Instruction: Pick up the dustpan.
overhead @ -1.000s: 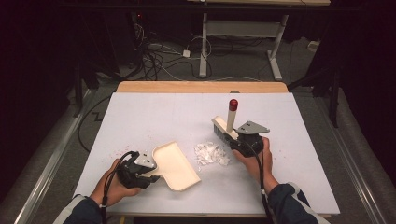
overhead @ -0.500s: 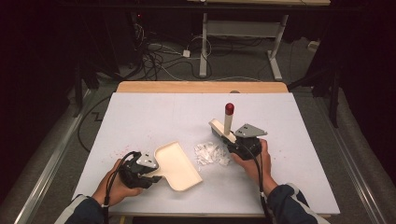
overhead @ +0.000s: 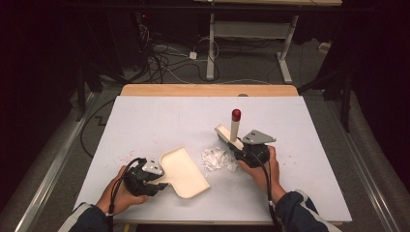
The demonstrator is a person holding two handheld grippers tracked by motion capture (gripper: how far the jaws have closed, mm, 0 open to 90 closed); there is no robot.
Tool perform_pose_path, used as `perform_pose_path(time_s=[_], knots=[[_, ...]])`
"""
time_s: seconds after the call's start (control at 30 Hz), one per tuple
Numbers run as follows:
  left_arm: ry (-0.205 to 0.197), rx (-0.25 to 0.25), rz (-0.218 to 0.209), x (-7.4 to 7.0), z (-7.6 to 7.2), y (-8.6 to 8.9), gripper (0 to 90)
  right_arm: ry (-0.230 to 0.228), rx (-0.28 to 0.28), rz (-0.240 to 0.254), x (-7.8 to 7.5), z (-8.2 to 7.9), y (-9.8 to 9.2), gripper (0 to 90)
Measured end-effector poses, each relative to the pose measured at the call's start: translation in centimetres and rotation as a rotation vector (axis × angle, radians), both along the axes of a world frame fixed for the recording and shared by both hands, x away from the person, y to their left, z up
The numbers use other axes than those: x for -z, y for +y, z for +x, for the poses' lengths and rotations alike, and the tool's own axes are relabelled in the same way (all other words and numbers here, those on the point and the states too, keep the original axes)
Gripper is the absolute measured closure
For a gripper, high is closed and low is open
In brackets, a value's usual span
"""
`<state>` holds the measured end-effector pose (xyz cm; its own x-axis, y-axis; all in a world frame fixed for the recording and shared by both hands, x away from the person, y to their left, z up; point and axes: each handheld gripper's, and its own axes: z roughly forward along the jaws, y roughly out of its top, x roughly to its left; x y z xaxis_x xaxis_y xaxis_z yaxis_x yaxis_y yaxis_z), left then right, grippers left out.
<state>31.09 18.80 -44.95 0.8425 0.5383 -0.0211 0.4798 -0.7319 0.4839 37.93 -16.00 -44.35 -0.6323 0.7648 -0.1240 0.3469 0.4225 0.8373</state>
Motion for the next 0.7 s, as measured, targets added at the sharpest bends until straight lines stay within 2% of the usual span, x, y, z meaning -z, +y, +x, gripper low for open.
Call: perform_pose_path(time_s=[0.7], knots=[[0.012,-0.001,-0.001,0.20,-0.08,-0.03,63.7,-0.003,-0.012,-0.003,0.18,-0.33,0.56,67.2]])
